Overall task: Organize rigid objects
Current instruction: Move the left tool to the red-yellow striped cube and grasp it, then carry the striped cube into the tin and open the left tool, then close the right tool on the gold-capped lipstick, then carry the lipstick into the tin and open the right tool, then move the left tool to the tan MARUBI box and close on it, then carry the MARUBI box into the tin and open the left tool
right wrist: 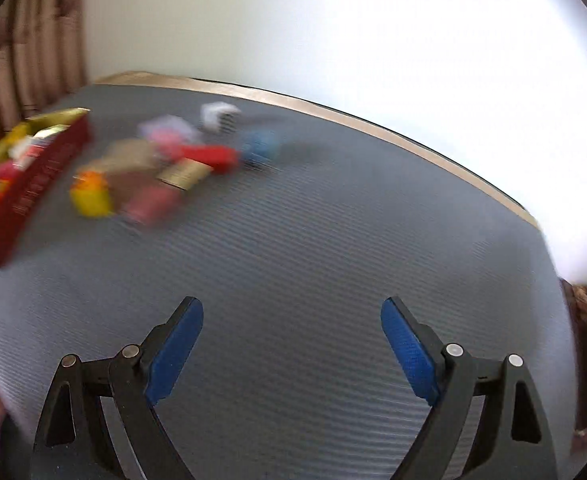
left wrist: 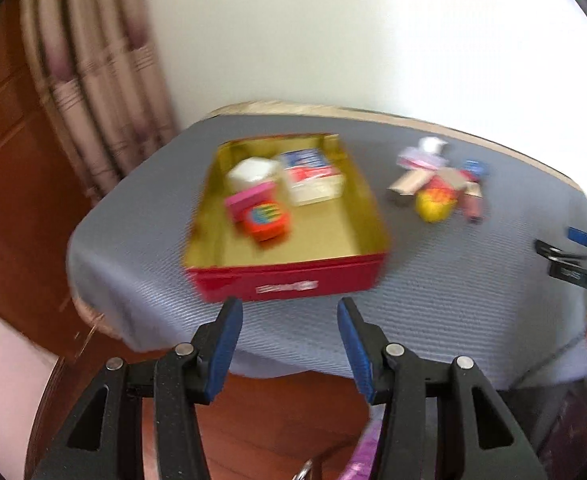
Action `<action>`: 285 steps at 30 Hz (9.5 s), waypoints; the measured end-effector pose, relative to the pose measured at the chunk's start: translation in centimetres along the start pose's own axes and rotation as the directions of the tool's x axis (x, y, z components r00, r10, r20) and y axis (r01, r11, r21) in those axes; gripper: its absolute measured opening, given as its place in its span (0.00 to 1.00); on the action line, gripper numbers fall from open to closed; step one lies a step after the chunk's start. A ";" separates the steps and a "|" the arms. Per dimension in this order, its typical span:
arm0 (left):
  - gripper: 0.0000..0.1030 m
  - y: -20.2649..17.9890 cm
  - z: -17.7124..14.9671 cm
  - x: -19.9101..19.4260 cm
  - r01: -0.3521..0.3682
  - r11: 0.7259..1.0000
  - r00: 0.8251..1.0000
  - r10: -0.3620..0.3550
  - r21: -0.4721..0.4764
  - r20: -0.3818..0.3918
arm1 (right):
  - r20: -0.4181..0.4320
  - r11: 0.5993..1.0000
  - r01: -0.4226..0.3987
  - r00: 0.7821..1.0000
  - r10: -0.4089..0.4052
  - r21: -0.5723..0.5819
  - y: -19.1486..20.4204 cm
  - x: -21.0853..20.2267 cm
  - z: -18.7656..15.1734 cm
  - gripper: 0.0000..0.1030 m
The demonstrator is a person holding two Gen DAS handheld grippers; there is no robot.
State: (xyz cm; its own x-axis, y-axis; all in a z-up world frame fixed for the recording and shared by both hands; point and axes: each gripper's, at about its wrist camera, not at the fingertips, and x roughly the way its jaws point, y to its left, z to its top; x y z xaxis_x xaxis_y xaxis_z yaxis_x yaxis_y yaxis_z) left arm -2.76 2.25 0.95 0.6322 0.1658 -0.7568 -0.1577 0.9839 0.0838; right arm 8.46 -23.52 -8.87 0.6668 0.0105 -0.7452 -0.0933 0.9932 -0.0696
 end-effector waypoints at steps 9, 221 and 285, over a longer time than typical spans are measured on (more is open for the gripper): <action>0.49 -7.9 5.3 3.1 0.353 0.892 0.936 -0.337 0.282 -0.104 | -0.020 0.984 -0.092 0.995 0.096 0.151 -3.9 1.3 -1.9 0.89; 0.55 -14.5 18.2 17.6 0.158 0.940 0.863 -0.281 -0.302 -0.420 | 0.060 0.937 -0.285 0.958 0.279 0.199 -6.4 1.4 -1.1 0.84; 0.49 5.4 7.8 7.7 0.036 0.988 0.962 -0.075 -0.147 -0.263 | -0.071 0.978 -0.184 0.979 0.192 0.095 -3.9 3.7 -0.5 0.95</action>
State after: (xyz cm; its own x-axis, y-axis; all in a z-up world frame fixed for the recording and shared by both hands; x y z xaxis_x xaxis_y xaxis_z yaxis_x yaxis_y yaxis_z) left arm 7.19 9.39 0.68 0.4200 0.0685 -0.9049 -0.2443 0.9689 -0.0400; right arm 10.95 -27.44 -11.65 0.5820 0.1922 -0.7901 -0.1440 0.9807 0.1325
